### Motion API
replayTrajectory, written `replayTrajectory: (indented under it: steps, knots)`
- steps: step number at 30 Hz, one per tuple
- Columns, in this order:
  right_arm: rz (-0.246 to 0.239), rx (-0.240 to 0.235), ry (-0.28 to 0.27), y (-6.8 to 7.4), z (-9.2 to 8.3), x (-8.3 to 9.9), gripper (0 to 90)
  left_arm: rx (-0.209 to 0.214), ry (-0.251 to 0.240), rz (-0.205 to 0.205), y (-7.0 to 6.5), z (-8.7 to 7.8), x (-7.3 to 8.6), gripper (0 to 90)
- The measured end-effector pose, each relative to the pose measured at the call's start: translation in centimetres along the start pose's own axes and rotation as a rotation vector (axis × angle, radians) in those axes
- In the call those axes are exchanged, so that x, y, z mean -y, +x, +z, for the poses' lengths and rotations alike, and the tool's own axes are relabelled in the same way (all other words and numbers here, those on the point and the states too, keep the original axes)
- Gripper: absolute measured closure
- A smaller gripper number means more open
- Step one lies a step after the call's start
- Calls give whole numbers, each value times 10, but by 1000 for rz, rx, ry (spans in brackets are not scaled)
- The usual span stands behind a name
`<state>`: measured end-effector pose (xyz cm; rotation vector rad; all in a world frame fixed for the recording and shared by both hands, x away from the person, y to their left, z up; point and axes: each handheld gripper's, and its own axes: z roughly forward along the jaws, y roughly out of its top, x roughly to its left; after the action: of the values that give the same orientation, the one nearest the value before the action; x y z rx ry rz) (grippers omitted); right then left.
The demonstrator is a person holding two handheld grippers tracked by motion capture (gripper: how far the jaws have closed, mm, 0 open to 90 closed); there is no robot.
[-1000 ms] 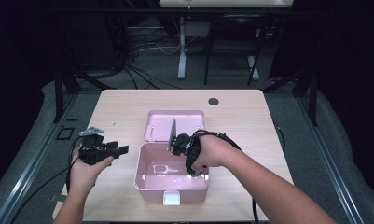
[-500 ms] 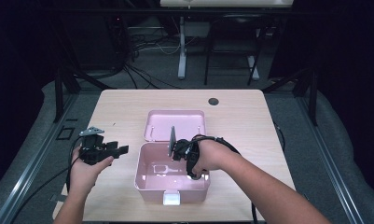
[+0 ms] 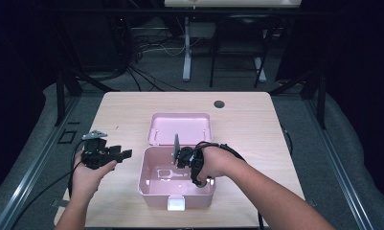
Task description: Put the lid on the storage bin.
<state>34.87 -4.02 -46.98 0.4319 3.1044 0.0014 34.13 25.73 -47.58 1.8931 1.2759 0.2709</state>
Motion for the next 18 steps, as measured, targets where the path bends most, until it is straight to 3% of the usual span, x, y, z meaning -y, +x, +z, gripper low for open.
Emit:
replayTrajectory:
  steps: [12,18]
  knots:
    - [-73,-2,17,1,11,0,502,-2,-3,-2,1,0,0,435]
    - [-152,-13,33,6,16,0,502,1,-1,-3,1,0,0,435]
